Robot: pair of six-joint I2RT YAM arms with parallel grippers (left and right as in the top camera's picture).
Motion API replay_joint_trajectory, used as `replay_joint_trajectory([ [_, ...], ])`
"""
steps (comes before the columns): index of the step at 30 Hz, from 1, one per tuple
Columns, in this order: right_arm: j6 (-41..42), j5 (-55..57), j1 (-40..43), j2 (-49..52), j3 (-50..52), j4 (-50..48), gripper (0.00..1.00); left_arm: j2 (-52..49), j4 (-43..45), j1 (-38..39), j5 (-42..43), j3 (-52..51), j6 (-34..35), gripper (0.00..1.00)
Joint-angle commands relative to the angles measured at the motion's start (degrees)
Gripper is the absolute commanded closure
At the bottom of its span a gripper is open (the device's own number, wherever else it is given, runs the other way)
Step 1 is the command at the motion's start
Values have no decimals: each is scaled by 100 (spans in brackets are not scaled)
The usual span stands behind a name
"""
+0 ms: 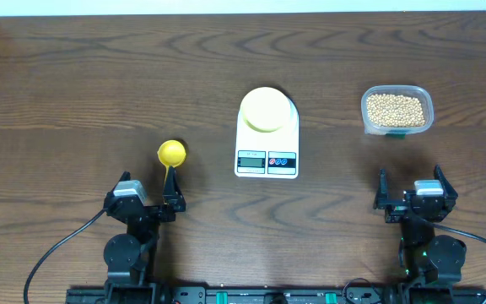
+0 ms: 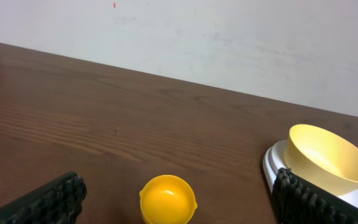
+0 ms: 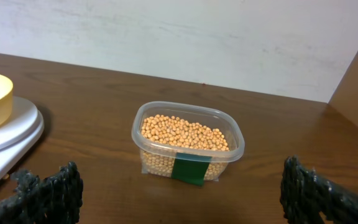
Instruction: Scoop item into bowl and weigh 50g on scale
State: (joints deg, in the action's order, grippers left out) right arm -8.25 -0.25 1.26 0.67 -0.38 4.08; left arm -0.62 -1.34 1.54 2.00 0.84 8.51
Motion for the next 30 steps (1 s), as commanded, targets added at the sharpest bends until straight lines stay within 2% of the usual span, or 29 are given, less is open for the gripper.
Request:
replay_joint_trajectory([
  [1, -83, -11, -59, -37, 7, 28, 1, 39, -271, -13, -122, -61, -118, 2],
  [21, -83, -11, -59, -37, 7, 28, 1, 39, -271, -13, -120, -61, -116, 3],
  [30, -81, -11, -59, -37, 7, 28, 1, 39, -256, -13, -118, -61, 94, 2],
])
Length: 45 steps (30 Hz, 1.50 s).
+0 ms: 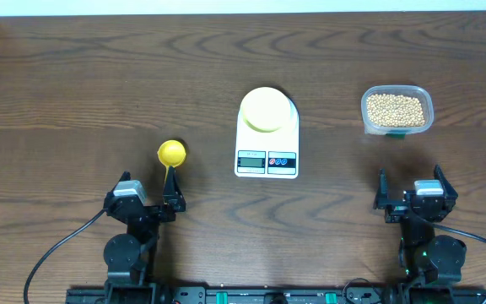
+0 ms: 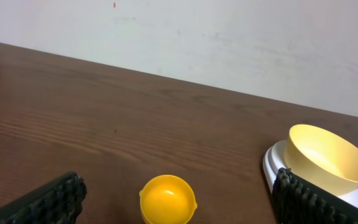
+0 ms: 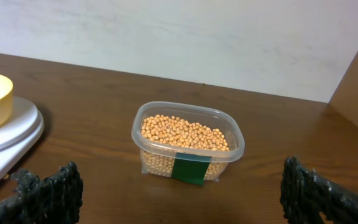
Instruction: Scoop item into bowl and weigh 50g on scale
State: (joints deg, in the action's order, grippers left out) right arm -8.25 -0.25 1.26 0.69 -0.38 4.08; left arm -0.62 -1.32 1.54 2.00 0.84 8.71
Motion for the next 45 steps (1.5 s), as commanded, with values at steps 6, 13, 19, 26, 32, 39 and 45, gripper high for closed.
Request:
replay_joint_trajectory([
  [6, -83, -11, -59, -39, 7, 28, 1, 39, -249, -13, 37, -61, 321, 2],
  [13, -81, -11, -59, -39, 7, 28, 1, 39, -251, -13, 560, 153, 350, 2],
  [19, -83, -11, -59, -39, 7, 28, 1, 39, -256, -13, 595, 417, 363, 2],
  [26, -81, -11, -59, -39, 7, 28, 1, 7, -271, -13, 592, 680, 361, 2],
  [32, -83, -11, -59, -39, 7, 28, 1, -173, -271, -13, 592, 1038, 361, 2],
  [39, -83, -11, -59, -39, 7, 28, 1, -544, -273, -13, 588, 1543, 341, 2],
  [45, -83, -11, -59, -39, 7, 28, 1, -1172, -275, -13, 588, 2074, 341, 2],
])
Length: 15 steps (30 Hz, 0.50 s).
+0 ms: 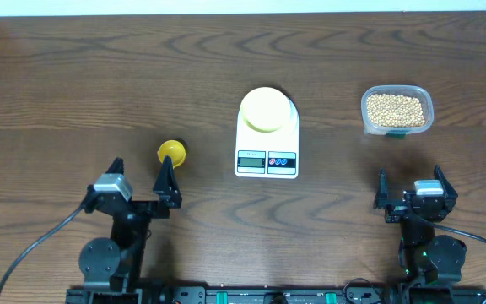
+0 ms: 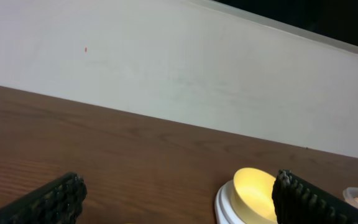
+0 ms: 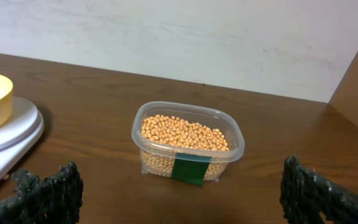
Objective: Scoop item into bowl and weigh 50g on scale
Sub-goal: 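Move the left gripper forward above the yellow scoop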
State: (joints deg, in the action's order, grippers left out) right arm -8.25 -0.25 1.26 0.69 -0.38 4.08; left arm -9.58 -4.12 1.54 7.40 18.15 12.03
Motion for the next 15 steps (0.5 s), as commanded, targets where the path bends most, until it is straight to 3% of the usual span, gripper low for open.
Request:
replay_joint_trajectory([
  [1, -81, -11, -59, -39, 7, 28, 1, -385, 4, -13, 48, 424, 9, 2],
  [15, -83, -11, -59, -39, 7, 28, 1, -2352, -1222, -13, -33, 2026, 9, 2],
])
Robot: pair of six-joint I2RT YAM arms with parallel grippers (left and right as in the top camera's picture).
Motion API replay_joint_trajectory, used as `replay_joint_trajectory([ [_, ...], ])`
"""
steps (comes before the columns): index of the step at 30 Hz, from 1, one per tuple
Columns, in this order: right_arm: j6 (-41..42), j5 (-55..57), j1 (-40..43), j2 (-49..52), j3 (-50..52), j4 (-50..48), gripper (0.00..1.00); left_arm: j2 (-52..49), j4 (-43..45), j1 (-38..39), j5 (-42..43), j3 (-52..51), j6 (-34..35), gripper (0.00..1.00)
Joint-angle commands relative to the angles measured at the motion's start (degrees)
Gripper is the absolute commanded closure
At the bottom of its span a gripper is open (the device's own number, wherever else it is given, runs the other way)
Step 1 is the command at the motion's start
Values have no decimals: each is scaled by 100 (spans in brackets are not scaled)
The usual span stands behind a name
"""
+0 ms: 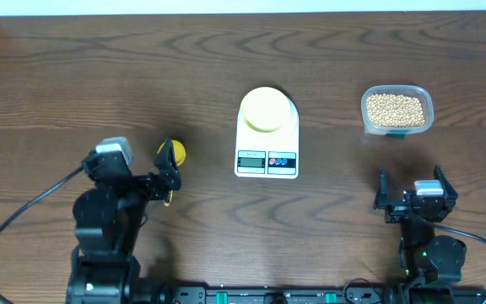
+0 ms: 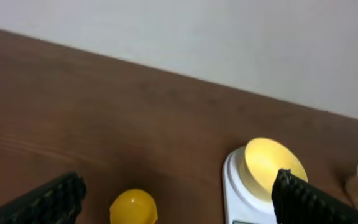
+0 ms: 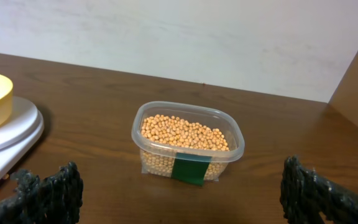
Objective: Scoop item into bowl and weigh 50g on scale
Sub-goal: 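Move the left gripper forward above the yellow scoop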
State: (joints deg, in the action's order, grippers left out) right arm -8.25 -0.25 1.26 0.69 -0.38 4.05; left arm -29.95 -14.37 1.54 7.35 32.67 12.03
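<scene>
A yellow scoop [image 1: 172, 153] lies on the table left of the white scale [image 1: 267, 158], its handle pointing toward me. On the scale's platform stands a pale yellow bowl [image 1: 266, 109]. My left gripper [image 1: 148, 181] hangs open just behind the scoop, nothing held. In the left wrist view the scoop's cup [image 2: 133, 207] shows low between the fingers [image 2: 48, 200], with the bowl [image 2: 275, 160] at right. A clear tub of soybeans [image 1: 396, 108] stands at the far right. My right gripper [image 1: 414, 203] rests open near the front edge, facing the tub [image 3: 188, 140].
The table is dark wood, with a pale wall along its far edge. A wooden side panel [image 3: 356, 81] rises at the right in the right wrist view. The scale's display and buttons [image 1: 266, 160] face the front.
My left arm has risen and moved forward over the scoop's handle. Its camera now tilts down, so the scoop's cup shows again. The right arm and all objects are unmoved.
At the two oldest moments both grippers rested open at the front edge, the scoop lying just ahead of the left one. Then the left gripper was lifted, its view over the scoop toward the wall. Now it hangs open above the scoop's handle.
</scene>
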Motion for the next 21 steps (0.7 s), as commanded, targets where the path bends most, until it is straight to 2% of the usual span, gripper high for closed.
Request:
replay_joint_trajectory([
  [1, -83, -11, -59, -39, 7, 31, 1, -422, -330, -13, -33, 706, 9, 2],
  [21, -83, -11, -59, -39, 7, 31, 1, -2240, -3171, -13, -48, 3029, -192, 2],
])
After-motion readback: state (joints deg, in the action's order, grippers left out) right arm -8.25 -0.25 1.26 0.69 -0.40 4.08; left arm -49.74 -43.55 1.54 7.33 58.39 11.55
